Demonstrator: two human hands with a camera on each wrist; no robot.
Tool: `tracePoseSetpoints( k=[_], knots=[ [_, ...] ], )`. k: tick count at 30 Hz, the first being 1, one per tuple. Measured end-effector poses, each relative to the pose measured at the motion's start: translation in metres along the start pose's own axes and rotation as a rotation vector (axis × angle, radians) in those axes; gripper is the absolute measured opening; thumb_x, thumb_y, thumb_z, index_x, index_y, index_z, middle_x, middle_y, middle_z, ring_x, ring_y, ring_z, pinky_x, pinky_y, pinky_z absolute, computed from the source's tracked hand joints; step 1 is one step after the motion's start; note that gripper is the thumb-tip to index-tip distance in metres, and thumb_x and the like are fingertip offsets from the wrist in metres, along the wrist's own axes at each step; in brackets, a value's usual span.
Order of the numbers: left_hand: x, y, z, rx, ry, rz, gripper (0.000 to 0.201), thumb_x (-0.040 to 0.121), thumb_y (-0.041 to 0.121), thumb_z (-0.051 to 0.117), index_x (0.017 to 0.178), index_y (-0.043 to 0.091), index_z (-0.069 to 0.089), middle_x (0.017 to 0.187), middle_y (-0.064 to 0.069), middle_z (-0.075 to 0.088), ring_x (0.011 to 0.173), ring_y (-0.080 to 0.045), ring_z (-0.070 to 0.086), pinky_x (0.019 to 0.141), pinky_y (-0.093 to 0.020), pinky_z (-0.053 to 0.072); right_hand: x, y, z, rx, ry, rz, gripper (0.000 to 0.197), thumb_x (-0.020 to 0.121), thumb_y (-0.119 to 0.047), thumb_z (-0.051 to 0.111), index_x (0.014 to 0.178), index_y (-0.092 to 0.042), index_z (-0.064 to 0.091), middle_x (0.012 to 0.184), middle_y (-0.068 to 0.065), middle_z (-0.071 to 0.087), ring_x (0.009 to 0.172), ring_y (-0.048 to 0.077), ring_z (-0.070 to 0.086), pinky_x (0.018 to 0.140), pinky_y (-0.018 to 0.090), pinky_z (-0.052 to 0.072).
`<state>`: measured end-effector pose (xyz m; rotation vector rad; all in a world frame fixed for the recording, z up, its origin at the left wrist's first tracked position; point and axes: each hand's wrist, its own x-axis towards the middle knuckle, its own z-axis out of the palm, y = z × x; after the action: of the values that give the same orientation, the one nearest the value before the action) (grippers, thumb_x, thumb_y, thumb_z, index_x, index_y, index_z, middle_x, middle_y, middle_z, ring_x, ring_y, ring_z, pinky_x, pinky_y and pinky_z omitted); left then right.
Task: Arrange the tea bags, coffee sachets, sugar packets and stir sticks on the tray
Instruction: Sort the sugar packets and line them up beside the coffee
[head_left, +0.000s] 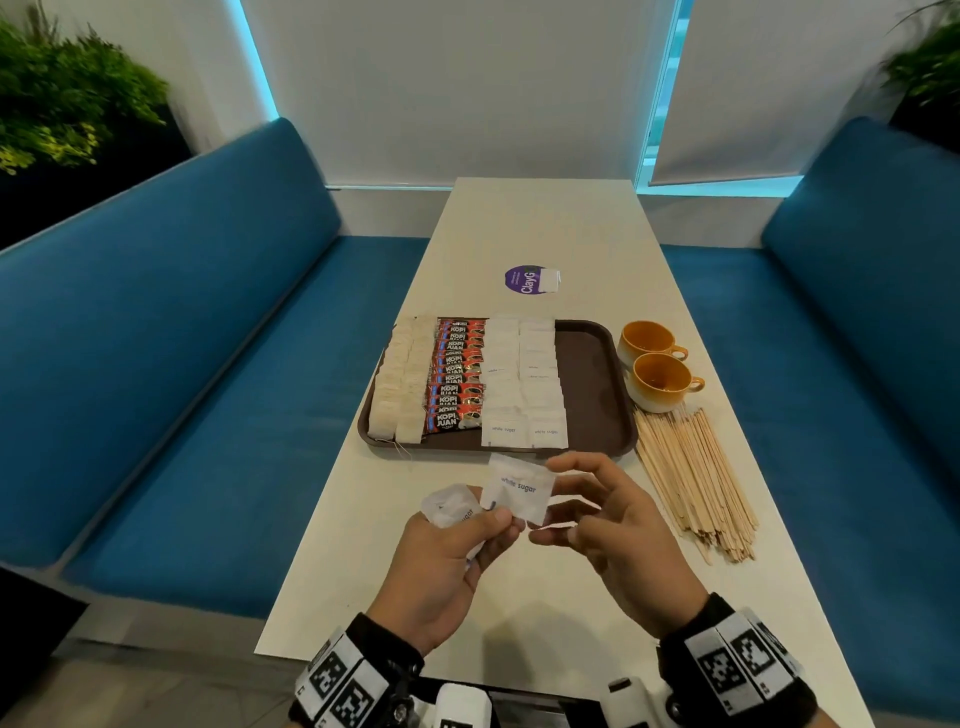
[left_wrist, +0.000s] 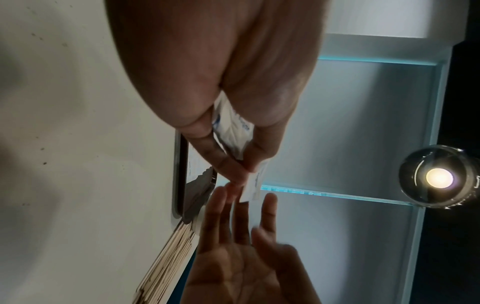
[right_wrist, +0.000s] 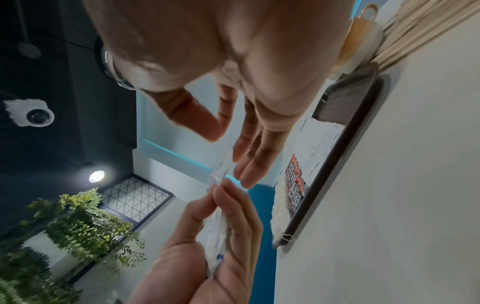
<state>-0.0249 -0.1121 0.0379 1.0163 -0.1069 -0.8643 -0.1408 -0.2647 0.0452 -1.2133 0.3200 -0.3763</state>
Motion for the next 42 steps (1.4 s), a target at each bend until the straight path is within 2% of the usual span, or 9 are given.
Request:
tracePoseSetpoints(
  k=[2,5,8,13,18,28,36,39,42],
  knots=[
    [0.001,-0.001,0.000,-0.008,-0.012,0.006,0.013,0.084,-0.007,0.068,0.097,-0.008,0.067,0.100,-0.026,0.071,0.086,-0.027,0.071,0.079,-0.029,0.060,0.001,0.001,0.003,0.011,0.006,-0.013,0.040,0.083,0.018,0.066,0.114,-0.007,0.061,0.102,0.016,0.072,0.090,0.038,0.071,0.083,0.048,0.062],
    [0.001,-0.002,0.002,0.034,-0.039,-0.006,0.016,0.083,-0.007,0.069,0.099,-0.006,0.069,0.102,-0.024,0.072,0.087,-0.027,0.071,0.079,-0.029,0.060,0.005,0.002,0.006,-0.118,0.076,-0.088,0.020,0.084,0.006,0.075,0.094,-0.007,0.063,0.089,0.019,0.071,0.084,0.043,0.071,0.078,0.048,0.063],
    [0.005,0.003,0.001,0.125,-0.064,-0.006,0.025,0.080,0.003,0.076,0.103,-0.004,0.068,0.098,-0.021,0.071,0.083,-0.025,0.068,0.074,-0.027,0.059,0.006,0.001,0.001,-0.245,0.093,-0.107,0.019,0.084,0.005,0.077,0.084,-0.012,0.070,0.082,0.017,0.071,0.074,0.039,0.070,0.075,0.045,0.062],
    [0.011,0.007,0.001,0.172,-0.071,-0.031,0.037,0.076,0.006,0.078,0.110,-0.006,0.069,0.096,-0.017,0.070,0.079,-0.022,0.062,0.067,-0.028,0.056,0.008,-0.005,-0.005,-0.353,0.098,-0.104,0.019,0.086,0.006,0.074,0.092,-0.011,0.078,0.080,0.016,0.070,0.069,0.023,0.067,0.070,0.030,0.058],
    [0.017,-0.001,0.002,0.197,-0.007,-0.022,0.029,0.078,0.004,0.080,0.103,-0.004,0.068,0.085,-0.021,0.065,0.073,-0.025,0.063,0.067,-0.034,0.057,0.010,-0.008,-0.010,-0.388,0.139,-0.094,0.030,0.084,0.007,0.076,0.104,-0.015,0.080,0.089,0.002,0.075,0.070,0.024,0.069,0.067,0.024,0.057],
    [0.039,-0.003,0.000,0.173,0.109,0.024,0.029,0.079,-0.011,0.074,0.105,0.001,0.067,0.082,-0.013,0.068,0.075,-0.024,0.064,0.065,-0.031,0.057,0.035,-0.009,-0.022,-0.457,0.177,-0.087,0.038,0.081,0.007,0.079,0.109,-0.018,0.079,0.096,0.000,0.076,0.073,0.021,0.072,0.070,0.022,0.058],
    [0.048,-0.006,-0.021,0.026,0.159,-0.192,0.031,0.094,-0.014,0.047,0.123,-0.008,0.055,0.097,-0.028,0.067,0.081,-0.044,0.069,0.069,-0.042,0.063,0.106,-0.022,-0.066,-0.491,0.344,-0.038,0.036,0.085,-0.003,0.078,0.116,-0.021,0.075,0.101,-0.001,0.075,0.086,0.014,0.076,0.075,0.025,0.063],
    [0.047,-0.009,-0.021,0.027,0.149,-0.234,0.028,0.095,-0.012,0.047,0.122,-0.009,0.056,0.097,-0.029,0.068,0.085,-0.046,0.070,0.072,-0.044,0.064,0.137,-0.001,-0.077,-0.572,0.328,0.017,0.036,0.083,-0.008,0.082,0.111,-0.030,0.078,0.105,-0.004,0.075,0.097,0.014,0.073,0.085,0.035,0.063],
    [0.047,-0.011,-0.019,0.039,0.143,-0.260,0.026,0.096,-0.009,0.051,0.121,-0.010,0.057,0.093,-0.027,0.069,0.083,-0.043,0.070,0.073,-0.042,0.064,0.154,0.018,-0.082,-0.687,0.276,0.110,0.034,0.082,-0.010,0.084,0.108,-0.030,0.079,0.103,-0.004,0.075,0.096,0.011,0.071,0.086,0.029,0.060]
  ],
)
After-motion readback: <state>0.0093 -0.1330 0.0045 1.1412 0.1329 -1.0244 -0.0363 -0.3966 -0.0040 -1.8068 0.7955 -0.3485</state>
